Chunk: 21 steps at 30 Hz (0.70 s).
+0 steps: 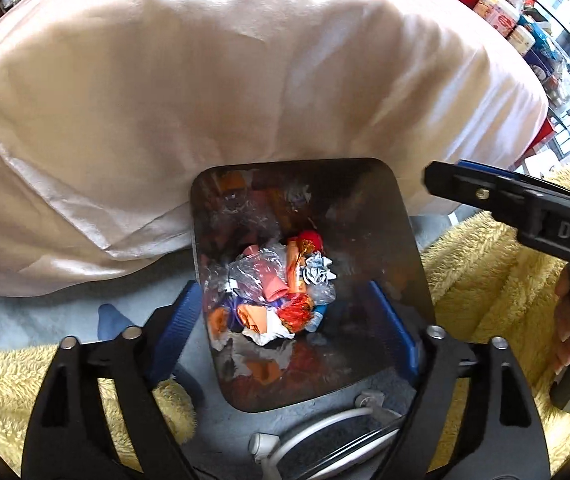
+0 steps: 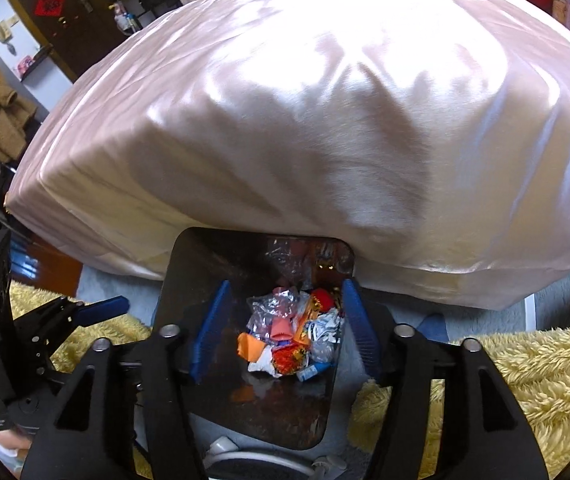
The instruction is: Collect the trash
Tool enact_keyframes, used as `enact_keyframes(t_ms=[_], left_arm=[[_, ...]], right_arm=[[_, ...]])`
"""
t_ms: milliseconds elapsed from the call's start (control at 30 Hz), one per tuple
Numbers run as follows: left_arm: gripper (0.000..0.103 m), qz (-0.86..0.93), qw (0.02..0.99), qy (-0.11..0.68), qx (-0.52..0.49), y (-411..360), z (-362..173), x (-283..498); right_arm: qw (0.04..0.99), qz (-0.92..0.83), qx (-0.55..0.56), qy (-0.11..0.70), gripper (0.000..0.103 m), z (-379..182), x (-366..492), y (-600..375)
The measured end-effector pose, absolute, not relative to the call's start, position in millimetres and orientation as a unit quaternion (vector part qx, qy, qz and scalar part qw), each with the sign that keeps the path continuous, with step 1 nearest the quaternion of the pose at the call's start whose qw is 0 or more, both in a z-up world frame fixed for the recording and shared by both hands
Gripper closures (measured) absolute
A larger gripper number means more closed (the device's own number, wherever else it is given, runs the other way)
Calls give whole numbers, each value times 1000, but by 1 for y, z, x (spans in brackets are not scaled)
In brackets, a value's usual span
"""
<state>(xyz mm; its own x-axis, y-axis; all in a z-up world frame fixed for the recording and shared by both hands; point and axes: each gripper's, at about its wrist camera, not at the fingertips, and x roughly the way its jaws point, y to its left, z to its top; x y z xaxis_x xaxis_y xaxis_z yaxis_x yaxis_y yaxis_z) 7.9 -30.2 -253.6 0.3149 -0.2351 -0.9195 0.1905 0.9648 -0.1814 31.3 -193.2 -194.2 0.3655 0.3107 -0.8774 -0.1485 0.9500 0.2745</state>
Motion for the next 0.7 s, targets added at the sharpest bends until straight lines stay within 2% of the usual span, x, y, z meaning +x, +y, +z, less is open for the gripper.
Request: enact_keyframes(t_ms=[67,133,200,400,700], left_arm=[[13,-124,814,567,-24,-25,-250,8],[8,-116,819,561,-29,-19,-244,9],[8,-109,826,553,-29,-14,-237,6],[8,-92,861,498,-45,3,-190,-3],[8,-57,925,373,-45,22,-84,-20]], right_arm=[[826,134,85,542,20,-192,32,-199],[828,127,94,538,10,-188,32,-203],[834,120,102,529,4,-180,29,-208],[871,104,99,470,3,-140,17,-218],[965,37,-10,261,3,-27,-24,-213]])
